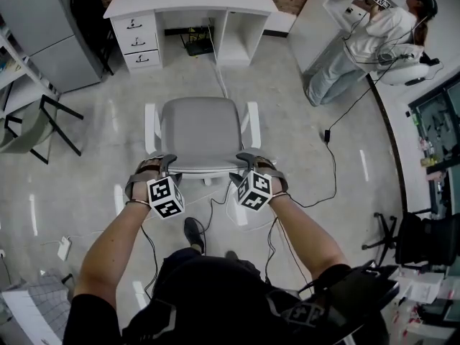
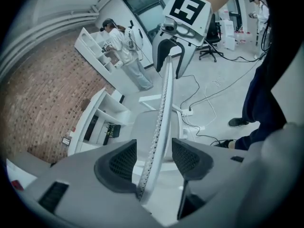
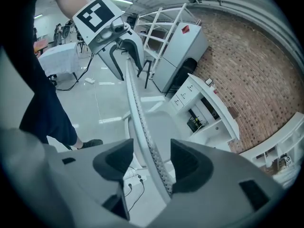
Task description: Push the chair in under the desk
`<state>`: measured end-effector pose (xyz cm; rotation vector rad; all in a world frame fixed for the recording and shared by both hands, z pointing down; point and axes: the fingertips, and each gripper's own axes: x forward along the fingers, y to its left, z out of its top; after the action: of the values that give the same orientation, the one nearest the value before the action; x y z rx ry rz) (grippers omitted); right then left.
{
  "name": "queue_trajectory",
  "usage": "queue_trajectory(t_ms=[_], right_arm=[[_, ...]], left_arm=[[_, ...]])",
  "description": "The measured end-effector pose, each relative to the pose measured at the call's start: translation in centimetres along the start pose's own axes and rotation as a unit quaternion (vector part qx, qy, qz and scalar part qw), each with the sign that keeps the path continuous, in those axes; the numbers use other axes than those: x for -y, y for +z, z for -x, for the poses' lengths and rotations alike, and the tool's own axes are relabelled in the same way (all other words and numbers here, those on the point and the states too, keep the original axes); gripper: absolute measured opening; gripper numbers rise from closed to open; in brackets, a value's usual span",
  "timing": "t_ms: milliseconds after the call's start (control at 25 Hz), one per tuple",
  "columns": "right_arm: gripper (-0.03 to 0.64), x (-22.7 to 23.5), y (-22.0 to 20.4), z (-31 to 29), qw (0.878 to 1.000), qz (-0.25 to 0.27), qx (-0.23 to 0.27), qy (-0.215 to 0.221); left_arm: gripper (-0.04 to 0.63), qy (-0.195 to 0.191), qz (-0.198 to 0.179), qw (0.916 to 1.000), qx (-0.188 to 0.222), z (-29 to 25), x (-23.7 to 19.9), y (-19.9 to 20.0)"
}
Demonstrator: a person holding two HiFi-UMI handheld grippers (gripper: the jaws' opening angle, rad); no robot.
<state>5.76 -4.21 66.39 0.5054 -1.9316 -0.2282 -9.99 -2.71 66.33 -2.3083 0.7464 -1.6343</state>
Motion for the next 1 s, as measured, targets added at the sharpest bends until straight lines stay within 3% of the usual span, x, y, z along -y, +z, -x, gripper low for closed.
queue_trajectory(t_ms=[160,320,400,680,1000], right_arm=[[0.213,0.4,-0.9,-1.1,0.999,0.019,-0.029,-0.011],[0.215,0.5,-0.8,-1.5,0.999,0.028,-0.044,-0.009],[0.197,0.2,-0.9,-1.8,0.998,0.043,-0.051,-0.002],[0.144,-0.3,-1.0,-2.1,0.994,0.079,-0.068,0.02],[0.14,1.1,-0.9,-3.2,0.993,0.081,-0.088,-0.005]], left_arm=[[0.213,-0.017,-0.015,0.9997,-0.012,-1.2,0.6,-0.4],[0.113,-0.011,-0.081,0.9961,-0.035,-1.2,0.5,-0.9],[0.104,-0.009,-0.094,0.9949,-0.035,-1.4,0.7,-1.1],[0.101,-0.041,-0.078,0.9953,-0.039,-1.7,0.8,-1.1],[0.098,-0.042,-0.078,0.9954,-0.037,-2.5,-0.5,-1.2]])
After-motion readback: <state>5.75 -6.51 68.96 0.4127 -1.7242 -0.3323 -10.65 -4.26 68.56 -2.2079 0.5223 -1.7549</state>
